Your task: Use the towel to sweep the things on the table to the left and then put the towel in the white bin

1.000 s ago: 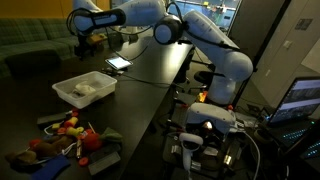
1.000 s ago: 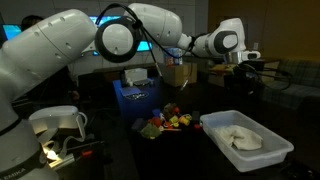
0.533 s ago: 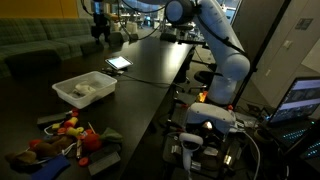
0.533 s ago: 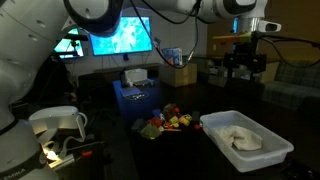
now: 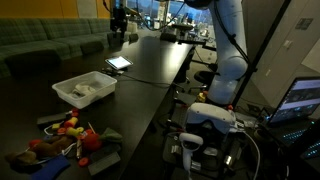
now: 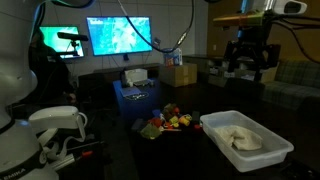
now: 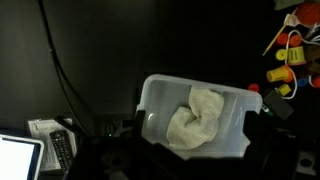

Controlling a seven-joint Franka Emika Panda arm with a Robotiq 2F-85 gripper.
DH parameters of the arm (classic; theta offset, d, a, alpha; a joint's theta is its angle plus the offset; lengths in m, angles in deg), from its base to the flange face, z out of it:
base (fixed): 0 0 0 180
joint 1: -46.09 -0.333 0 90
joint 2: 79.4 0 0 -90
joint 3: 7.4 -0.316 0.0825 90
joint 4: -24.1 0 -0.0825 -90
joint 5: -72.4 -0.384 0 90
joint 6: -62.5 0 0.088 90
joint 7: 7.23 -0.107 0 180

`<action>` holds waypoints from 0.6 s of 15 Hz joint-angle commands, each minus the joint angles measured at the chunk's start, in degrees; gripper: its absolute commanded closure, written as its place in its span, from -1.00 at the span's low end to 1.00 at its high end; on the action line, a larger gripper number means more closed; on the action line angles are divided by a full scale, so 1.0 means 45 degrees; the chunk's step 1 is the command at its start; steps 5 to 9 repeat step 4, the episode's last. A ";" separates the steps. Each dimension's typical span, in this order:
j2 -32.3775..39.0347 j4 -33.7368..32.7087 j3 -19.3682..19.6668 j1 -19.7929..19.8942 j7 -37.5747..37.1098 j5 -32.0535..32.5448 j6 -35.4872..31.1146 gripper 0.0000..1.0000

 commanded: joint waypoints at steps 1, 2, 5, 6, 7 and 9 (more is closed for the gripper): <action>-0.1936 0.3146 0.0016 0.0461 0.0606 -0.0644 -0.1901 -1.00; -0.0660 0.1189 0.0122 0.0220 0.0229 -0.0235 -0.0797 -1.00; -0.1170 0.2145 0.0178 0.0356 0.0394 -0.0379 -0.1320 -1.00; -0.1170 0.2145 0.0178 0.0356 0.0394 -0.0379 -0.1320 -1.00; -0.1170 0.2145 0.0178 0.0356 0.0394 -0.0379 -0.1320 -1.00; -0.1170 0.2145 0.0178 0.0356 0.0394 -0.0379 -0.1320 -1.00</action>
